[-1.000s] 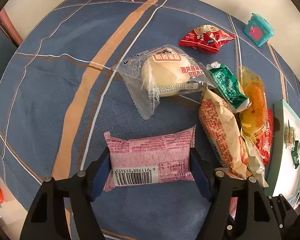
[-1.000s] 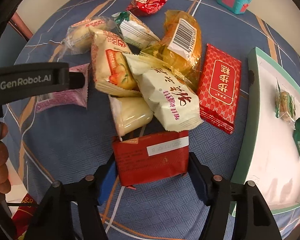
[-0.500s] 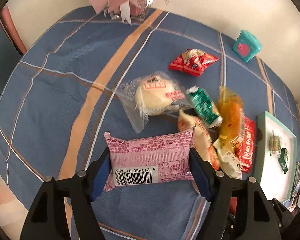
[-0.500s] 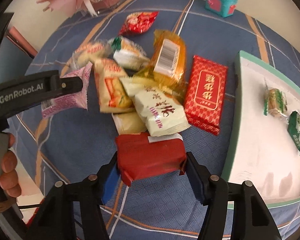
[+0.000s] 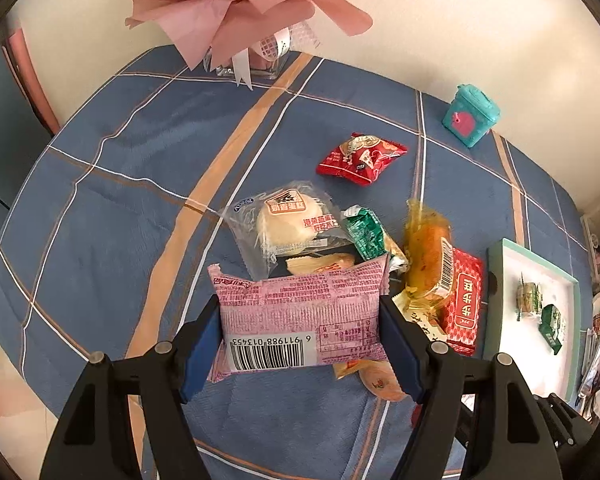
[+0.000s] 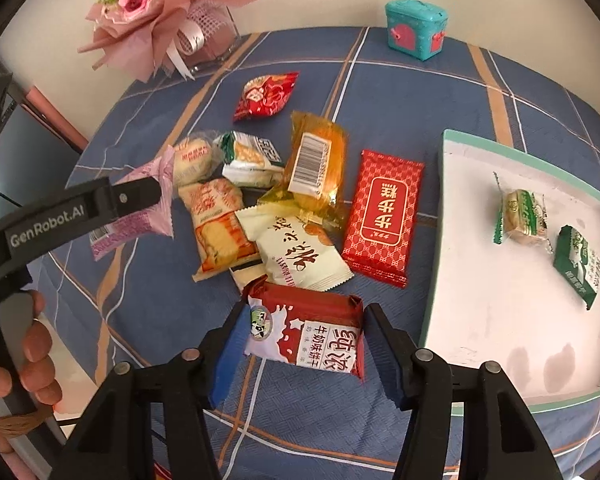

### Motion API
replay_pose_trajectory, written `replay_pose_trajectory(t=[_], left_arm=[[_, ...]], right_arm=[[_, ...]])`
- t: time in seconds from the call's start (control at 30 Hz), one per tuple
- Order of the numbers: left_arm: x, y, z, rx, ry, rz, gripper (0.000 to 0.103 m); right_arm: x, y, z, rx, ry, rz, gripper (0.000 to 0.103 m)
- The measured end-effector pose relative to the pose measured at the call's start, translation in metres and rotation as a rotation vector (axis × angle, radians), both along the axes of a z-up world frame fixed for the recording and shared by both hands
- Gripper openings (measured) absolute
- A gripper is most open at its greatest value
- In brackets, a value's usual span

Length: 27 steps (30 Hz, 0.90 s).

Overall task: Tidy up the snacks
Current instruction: 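Carry the pink pack and red-white pack over the white tray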

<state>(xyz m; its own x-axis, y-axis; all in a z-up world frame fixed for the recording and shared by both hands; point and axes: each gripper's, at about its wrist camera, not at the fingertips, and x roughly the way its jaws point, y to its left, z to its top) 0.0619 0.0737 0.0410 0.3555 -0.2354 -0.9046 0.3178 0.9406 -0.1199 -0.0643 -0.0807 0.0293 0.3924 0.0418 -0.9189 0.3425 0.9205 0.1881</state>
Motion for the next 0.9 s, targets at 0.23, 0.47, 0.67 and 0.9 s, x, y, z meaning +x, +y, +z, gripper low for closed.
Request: replay_pose_trajectory(t=[0.23,0.47,0.67,0.9], left_arm=[[-0.003,-0.008,-0.004,0.019,0.006,-0.017,0.076],[-0.009,-0.011,-0.015,0.047,0.040,-0.033,0.076],[-0.019,-0.004,-0.026,0.064,0.059,-0.022,0.076],[-0.030,0.009,-0.037,0.069,0.087,0.002,0.076]], right_arm=[[0.000,-0.003,-0.008,0.003,0.019,-0.004,0.048],[0.003,0.010,-0.022,0.041,0.043,0.063,0.052],[0.004,0.028,-0.032,0.011,0.066,0.136,0.071],[0.006,0.046,-0.055,-0.035,0.118,0.195,0.084]])
